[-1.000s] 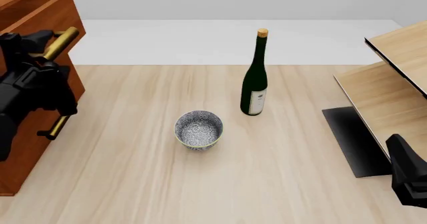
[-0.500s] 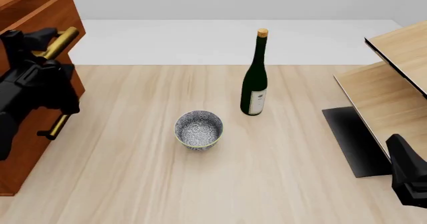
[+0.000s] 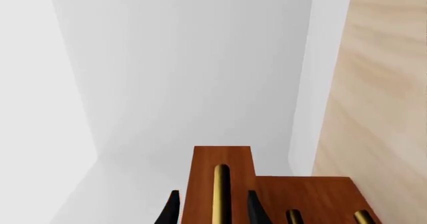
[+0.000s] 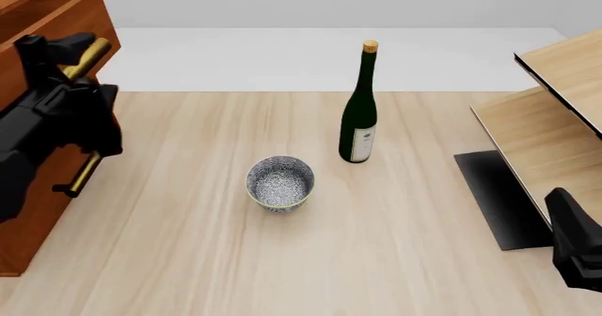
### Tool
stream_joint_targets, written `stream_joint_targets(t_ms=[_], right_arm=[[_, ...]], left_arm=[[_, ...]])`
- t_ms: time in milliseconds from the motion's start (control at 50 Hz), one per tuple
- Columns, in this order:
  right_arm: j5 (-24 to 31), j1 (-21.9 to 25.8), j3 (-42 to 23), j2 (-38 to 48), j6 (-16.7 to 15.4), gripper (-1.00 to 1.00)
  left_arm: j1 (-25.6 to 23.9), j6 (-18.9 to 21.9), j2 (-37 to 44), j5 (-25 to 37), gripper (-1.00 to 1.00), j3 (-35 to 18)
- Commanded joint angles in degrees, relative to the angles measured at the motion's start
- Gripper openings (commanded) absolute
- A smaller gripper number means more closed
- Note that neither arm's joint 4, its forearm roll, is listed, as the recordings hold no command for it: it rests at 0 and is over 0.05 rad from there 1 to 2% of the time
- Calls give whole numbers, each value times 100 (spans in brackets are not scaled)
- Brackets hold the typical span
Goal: Close the bottom drawer of the cabinet and open the top drawer.
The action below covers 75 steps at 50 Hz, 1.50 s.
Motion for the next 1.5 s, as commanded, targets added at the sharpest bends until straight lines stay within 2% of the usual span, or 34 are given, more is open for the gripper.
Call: stream_joint_targets(t_ms=[20,620,800,1000,1140,1180,1220,1240,1280,1300,1340,1380,1400,1440,1460,1480,1500], right_arm=[[26,-18,-3,-24,25,100],[22,-42,-5,-21,64,100],[-28,-49,-3,24,71,100],[-73,-46,-2,65,68,100],[-44,-58,-4,33,64,100],[-47,-58,-4,35,58,100],[-48,-57,-4,35,54,100],[-48,-57,-4,35,54,100],[-43,-56,-6,29,48,100],[-39,-55,-6,25,47,100],[-31,-54,-6,18,44,100],[-12,-50,-5,-3,37,100],[-1,-47,-5,-14,36,100],[22,-49,-7,-38,41,100],[28,-47,-6,-43,45,100],[40,-46,-6,-56,42,100],[47,-46,-5,-63,39,100]], left_arm=[[-159,-70,98,34,100,-125],[-543,-454,98,380,100,-635],[-400,-875,-210,1036,100,-1044],[-317,-1653,-621,2272,100,-1945],[-314,-2575,-727,3434,100,-2983],[-374,-3020,-675,3972,100,-3439],[-354,-3212,-550,4078,100,-3701],[-354,-3212,-549,4079,100,-3703],[-219,-2978,-528,3692,100,-3572],[-182,-3064,-464,3774,100,-3663],[-156,-3533,-321,4254,100,-4088],[-127,-3768,-238,4471,100,-4306],[-136,-4141,-120,4862,100,-4634],[-85,-4418,-28,5160,100,-4889],[-103,-4794,115,5552,100,-5224],[-123,-5007,234,5839,100,-5436],[39,-4765,119,5601,100,-5214]])
